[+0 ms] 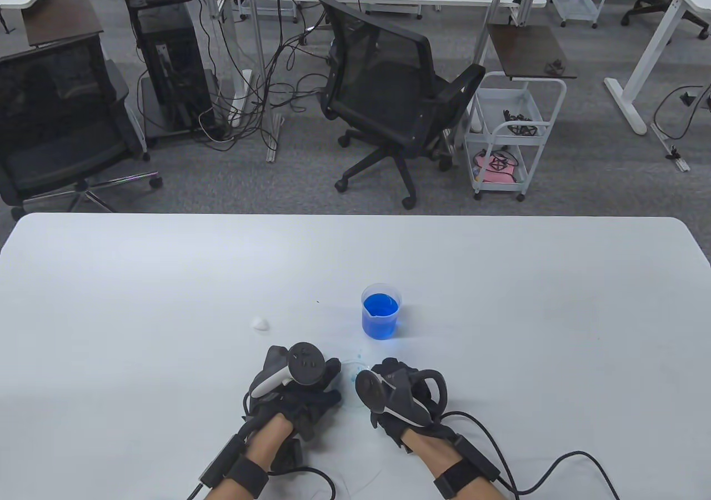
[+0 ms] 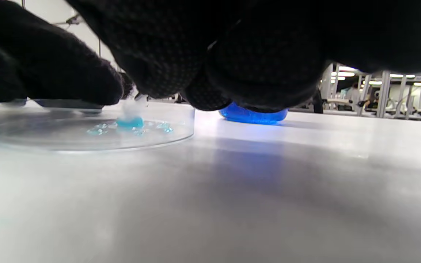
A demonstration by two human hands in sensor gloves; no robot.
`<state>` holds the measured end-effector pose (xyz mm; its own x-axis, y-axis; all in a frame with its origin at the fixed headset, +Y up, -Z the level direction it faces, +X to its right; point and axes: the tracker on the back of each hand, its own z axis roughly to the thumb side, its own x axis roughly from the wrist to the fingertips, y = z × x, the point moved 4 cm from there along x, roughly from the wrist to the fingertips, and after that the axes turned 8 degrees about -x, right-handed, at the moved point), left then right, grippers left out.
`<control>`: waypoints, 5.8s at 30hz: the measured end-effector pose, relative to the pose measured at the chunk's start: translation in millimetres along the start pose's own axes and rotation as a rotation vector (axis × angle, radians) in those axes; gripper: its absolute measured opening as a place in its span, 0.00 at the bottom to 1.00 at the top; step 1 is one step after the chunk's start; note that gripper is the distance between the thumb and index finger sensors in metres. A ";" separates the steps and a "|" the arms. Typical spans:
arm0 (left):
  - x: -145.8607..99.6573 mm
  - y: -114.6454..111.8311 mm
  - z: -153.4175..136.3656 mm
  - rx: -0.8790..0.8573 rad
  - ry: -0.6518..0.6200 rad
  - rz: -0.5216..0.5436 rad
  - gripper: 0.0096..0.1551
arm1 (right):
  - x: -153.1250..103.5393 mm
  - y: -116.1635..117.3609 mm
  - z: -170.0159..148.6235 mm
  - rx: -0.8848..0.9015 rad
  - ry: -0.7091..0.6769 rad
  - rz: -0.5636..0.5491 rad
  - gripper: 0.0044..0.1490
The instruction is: Dip tweezers-held cotton tuft into dye solution and dot onto culture dish
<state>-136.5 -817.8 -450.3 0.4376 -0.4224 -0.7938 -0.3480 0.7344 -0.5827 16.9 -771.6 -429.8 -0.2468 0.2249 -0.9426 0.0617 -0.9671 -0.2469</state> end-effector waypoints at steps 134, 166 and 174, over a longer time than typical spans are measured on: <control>-0.5 0.5 0.4 0.003 0.022 -0.007 0.40 | -16.4 -39.8 2.7 0.077 -0.020 -0.096 0.25; -0.6 -0.8 0.8 -0.004 0.022 -0.011 0.40 | -12.0 -20.5 -6.0 0.033 -0.011 -0.039 0.25; -0.6 -0.8 0.8 -0.004 0.022 -0.011 0.40 | -11.6 -5.1 0.8 0.003 -0.037 0.007 0.25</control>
<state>-135.8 -817.7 -449.2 0.4233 -0.4424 -0.7906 -0.3462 0.7275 -0.5924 18.6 -769.4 -417.4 -0.2815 0.2139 -0.9354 0.0605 -0.9689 -0.2397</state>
